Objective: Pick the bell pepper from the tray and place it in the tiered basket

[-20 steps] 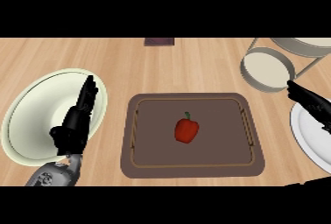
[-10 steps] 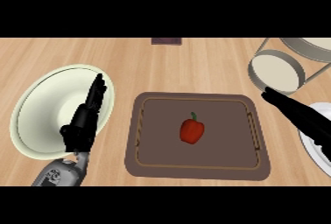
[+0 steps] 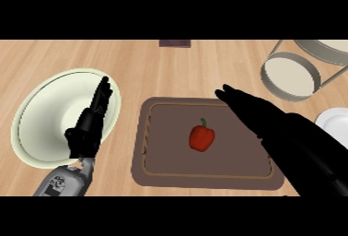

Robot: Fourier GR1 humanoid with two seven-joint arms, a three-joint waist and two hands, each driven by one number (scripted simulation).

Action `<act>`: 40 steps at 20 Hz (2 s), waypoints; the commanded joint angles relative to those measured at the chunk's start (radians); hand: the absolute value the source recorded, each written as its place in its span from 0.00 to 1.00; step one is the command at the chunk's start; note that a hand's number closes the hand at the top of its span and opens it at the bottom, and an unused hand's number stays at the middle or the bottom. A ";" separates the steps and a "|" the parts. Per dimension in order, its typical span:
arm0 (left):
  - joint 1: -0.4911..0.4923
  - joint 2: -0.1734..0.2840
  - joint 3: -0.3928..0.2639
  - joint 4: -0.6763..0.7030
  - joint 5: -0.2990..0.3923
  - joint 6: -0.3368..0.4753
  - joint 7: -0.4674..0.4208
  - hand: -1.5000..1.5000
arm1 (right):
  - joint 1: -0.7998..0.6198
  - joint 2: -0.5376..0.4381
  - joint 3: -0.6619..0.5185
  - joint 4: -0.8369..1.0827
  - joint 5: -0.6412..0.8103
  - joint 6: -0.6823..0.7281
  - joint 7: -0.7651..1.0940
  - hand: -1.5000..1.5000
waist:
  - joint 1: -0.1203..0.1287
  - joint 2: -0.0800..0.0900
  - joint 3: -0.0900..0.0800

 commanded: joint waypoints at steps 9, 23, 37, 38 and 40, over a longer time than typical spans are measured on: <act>0.042 0.000 -0.003 -0.033 -0.027 -0.010 0.008 0.50 | -0.165 0.115 0.145 0.170 -0.044 0.048 0.283 0.00 | -0.016 -0.005 0.003; 0.036 -0.025 0.040 -0.005 -0.034 -0.017 -0.022 0.50 | -0.195 0.101 0.267 0.202 0.014 0.104 0.288 0.00 | -0.023 -0.004 0.002; 0.063 -0.036 0.061 0.005 -0.042 -0.059 -0.062 0.50 | -0.096 0.049 0.298 0.289 0.215 0.085 0.141 0.00 | -0.027 -0.001 0.004; 0.057 -0.063 0.037 -0.014 -0.072 -0.024 -0.024 0.50 | -0.085 0.067 0.296 0.251 0.215 0.088 0.175 0.00 | -0.028 -0.003 0.004; 0.086 -0.058 0.038 -0.054 -0.070 -0.026 -0.015 0.50 | -0.064 0.122 0.320 0.361 0.271 0.055 0.116 0.00 | -0.016 -0.001 0.004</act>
